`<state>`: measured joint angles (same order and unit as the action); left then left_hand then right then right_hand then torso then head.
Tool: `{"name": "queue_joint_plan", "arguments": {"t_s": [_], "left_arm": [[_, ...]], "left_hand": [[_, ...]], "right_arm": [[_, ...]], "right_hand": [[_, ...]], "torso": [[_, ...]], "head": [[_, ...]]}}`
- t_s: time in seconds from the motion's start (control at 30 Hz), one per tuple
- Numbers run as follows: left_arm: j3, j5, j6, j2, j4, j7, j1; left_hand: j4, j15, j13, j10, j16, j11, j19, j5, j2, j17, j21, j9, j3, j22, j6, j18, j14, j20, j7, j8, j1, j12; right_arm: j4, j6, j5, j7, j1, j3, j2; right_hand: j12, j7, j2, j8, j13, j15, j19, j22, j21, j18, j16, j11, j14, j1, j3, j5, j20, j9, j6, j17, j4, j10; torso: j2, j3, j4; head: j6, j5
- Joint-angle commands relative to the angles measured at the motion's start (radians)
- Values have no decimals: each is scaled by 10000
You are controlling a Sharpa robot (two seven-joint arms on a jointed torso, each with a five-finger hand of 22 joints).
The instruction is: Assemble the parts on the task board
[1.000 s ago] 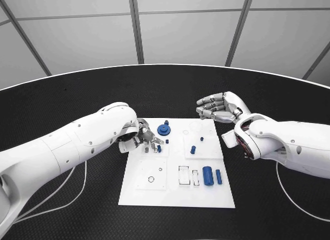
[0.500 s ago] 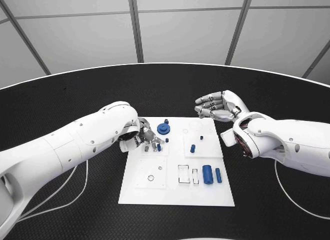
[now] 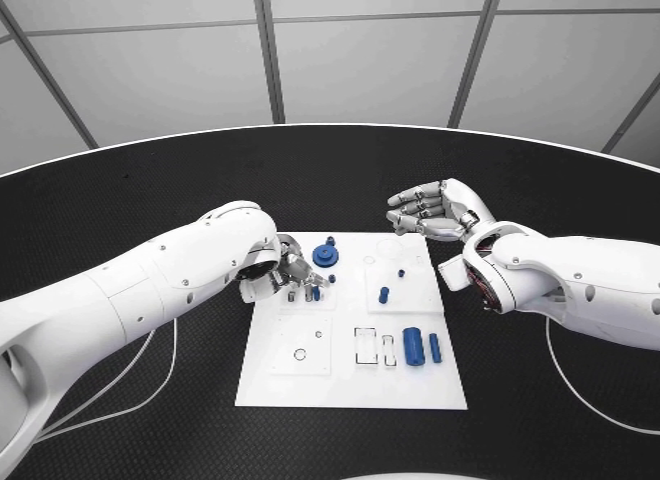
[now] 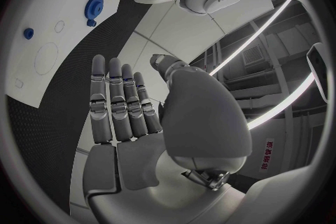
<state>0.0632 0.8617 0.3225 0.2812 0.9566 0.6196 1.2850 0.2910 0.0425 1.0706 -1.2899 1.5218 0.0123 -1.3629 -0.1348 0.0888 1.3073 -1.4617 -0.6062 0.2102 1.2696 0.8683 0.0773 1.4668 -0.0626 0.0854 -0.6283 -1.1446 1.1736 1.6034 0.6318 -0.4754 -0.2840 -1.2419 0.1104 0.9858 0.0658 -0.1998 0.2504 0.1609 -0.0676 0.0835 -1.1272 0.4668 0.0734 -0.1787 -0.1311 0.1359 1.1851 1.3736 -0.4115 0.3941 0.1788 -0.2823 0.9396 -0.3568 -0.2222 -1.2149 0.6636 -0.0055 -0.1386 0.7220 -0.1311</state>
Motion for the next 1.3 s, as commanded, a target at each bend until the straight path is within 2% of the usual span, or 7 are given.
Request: {"name": "queue_joint_plan", "arguments": {"t_s": [0.03, 0.17, 0.73, 0.87, 1.1, 1.17, 1.3], "left_arm": [[0, 0, 38, -8, -11, 2, 0], [0, 0, 96, -10, -7, 10, 0], [0, -1, 188, -24, -20, 30, 0], [0, -36, 194, -33, -19, 15, 0], [0, -129, 235, -25, 5, 2, 0], [0, -234, 250, -10, 6, 17, 0], [0, -395, 204, 15, 11, 43, 1]], "left_hand": [[-20, 51, 6, 62, 64, -6, -69, -37, -39, 1620, -55, -34, 75, 26, -73, -128, 793, 13, -10, -68, -140, -11], [-26, 54, 18, 54, 64, -11, -62, -38, -47, 1617, -54, -74, 116, 21, -77, -126, 792, 14, -15, -83, -202, 2], [-59, 94, 42, 52, 74, -59, -58, -36, -156, 1614, -71, -395, 806, 58, -173, -129, 789, 37, -64, -114, -844, 55], [-129, 114, -15, 110, 75, -79, -28, -53, -92, 1609, -61, -517, 1368, 37, -231, -123, 787, 49, -82, -71, -1223, 12], [-240, 105, -148, 200, 76, -75, 7, -79, 292, 1594, -49, -733, 2579, 26, -269, -117, 781, 56, -70, 6, -1505, -81], [-409, 118, -174, 202, 79, -86, 11, -116, 421, 1593, -49, -831, 3190, 32, -280, -117, 781, 58, -82, 27, -1580, -93], [-1101, 141, -220, 179, 82, -107, 37, -296, 588, 1588, -39, -1152, 4421, 18, -371, -110, 779, 77, -88, -104, -1695, -116]], "right_arm": [[-6, 0, 0, 10, 0, 0, -1], [-7, -2, 0, 17, 0, 0, -8], [-1, -39, 0, 45, 0, 1, -8], [8, -112, -72, 85, 0, 1, -1], [19, -177, -199, 125, 0, 1, 0], [16, -178, -211, 130, 0, 1, 3], [5, -169, -220, 152, 0, 2, 12]], "right_hand": [[11, -73, -55, -56, 8, 11, -30, -9, -36, -29, 23, 8, -36, -24, -2, 35, 68, 10, 17, 13, 11, 38], [11, -73, -55, -56, 8, 11, -30, -9, -36, -29, 23, 8, -36, -24, -2, 35, 68, 10, 17, 13, 11, 38], [21, -64, -85, -47, 5, 9, -35, -53, -42, -31, 37, -2, -41, -5, -28, 52, 67, 8, 44, 19, 21, 9], [12, -66, -81, -56, 8, 14, -22, -96, -56, -28, 63, 0, -68, 23, -46, 67, 69, 13, 38, 29, 46, 15], [8, -73, -76, -63, 10, 29, 9, -142, -75, -21, 94, 9, -108, 21, -54, 68, 79, 17, 35, 41, 52, 20], [8, -73, -79, -63, 10, 30, 14, -151, -78, -21, 98, 9, -113, 23, -57, 71, 81, 17, 36, 43, 53, 18], [9, -75, -81, -65, 10, 41, 58, -203, -96, -15, 120, 12, -134, 13, -68, 101, 93, 19, 42, 51, 50, 11]], "torso": [[9, -12, -8], [5, -11, -30], [8, 6, -17], [4, 6, -20], [4, 9, -16], [0, 6, -17], [-5, -3, -35]], "head": [[36, -33], [52, -33], [113, -25], [123, -25], [153, -21], [164, -24], [189, -46]]}}
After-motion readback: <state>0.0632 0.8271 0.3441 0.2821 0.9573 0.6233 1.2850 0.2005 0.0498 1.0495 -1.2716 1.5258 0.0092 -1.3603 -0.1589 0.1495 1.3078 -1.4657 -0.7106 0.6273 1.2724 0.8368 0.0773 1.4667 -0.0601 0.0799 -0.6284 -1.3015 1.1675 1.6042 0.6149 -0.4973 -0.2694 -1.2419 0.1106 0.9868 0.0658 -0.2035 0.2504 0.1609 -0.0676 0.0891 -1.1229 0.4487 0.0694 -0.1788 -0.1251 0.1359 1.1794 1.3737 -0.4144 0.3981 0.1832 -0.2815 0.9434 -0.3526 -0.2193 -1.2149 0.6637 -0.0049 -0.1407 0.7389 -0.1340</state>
